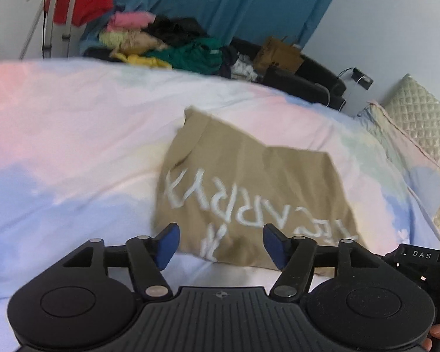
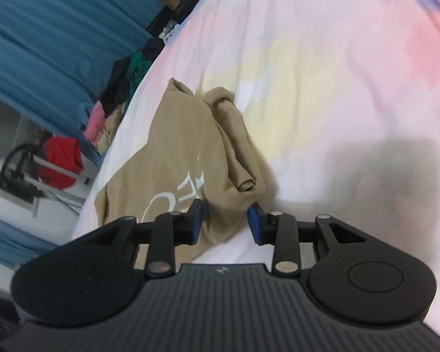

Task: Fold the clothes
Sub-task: 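Open both tools and lift them off the folded shirt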

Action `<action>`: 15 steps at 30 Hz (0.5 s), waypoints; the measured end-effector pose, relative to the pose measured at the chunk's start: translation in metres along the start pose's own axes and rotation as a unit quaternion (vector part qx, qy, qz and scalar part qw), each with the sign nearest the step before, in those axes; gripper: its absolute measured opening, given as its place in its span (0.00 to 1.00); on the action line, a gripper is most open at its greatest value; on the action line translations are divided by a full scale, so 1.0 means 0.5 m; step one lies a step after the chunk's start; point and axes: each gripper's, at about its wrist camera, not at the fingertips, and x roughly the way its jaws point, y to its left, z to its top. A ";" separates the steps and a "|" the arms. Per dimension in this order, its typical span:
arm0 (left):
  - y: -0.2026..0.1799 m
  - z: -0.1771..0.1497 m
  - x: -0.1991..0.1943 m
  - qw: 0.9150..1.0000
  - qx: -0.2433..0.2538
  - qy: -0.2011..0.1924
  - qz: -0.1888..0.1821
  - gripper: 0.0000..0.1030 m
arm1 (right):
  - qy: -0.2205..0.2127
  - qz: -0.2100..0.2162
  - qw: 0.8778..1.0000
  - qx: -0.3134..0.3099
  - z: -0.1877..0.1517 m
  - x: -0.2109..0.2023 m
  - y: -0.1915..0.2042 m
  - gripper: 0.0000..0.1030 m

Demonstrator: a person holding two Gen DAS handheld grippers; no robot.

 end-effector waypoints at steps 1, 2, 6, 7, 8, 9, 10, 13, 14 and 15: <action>-0.009 0.005 -0.020 1.000 0.006 -0.004 0.002 0.68 | -0.002 -0.002 1.000 -0.007 0.000 -0.017 0.005 0.36; -0.018 0.009 -0.039 1.000 0.013 -0.009 0.004 0.71 | -0.007 -0.001 1.000 -0.017 -0.001 -0.038 0.011 0.36; -0.064 0.028 -0.130 0.998 0.040 -0.039 0.009 0.81 | -0.041 0.011 0.997 -0.068 -0.003 -0.132 0.051 0.59; -0.078 0.034 -0.148 0.998 0.046 -0.047 0.009 0.83 | -0.053 0.017 0.995 -0.079 -0.006 -0.159 0.064 0.80; -0.089 0.036 -0.175 0.997 0.053 -0.055 0.009 0.86 | -0.065 0.024 0.994 -0.090 -0.010 -0.186 0.077 0.89; -0.100 0.037 -0.202 0.996 0.060 -0.063 0.010 0.91 | -0.077 0.031 0.991 -0.101 -0.014 -0.212 0.089 0.89; -0.111 0.037 -0.227 0.995 0.068 -0.071 0.013 0.93 | -0.083 0.038 0.989 -0.114 -0.018 -0.236 0.103 0.89; -0.145 0.036 -0.310 0.991 0.090 -0.096 0.020 0.99 | -0.099 0.057 0.981 -0.154 -0.032 -0.310 0.144 0.89; -0.153 0.035 -0.332 0.990 0.094 -0.103 0.021 1.00 | -0.105 0.064 0.979 -0.166 -0.038 -0.336 0.155 0.89; -0.161 0.034 -0.358 0.989 0.097 -0.111 0.021 1.00 | -0.111 0.070 0.976 -0.175 -0.044 -0.360 0.164 0.89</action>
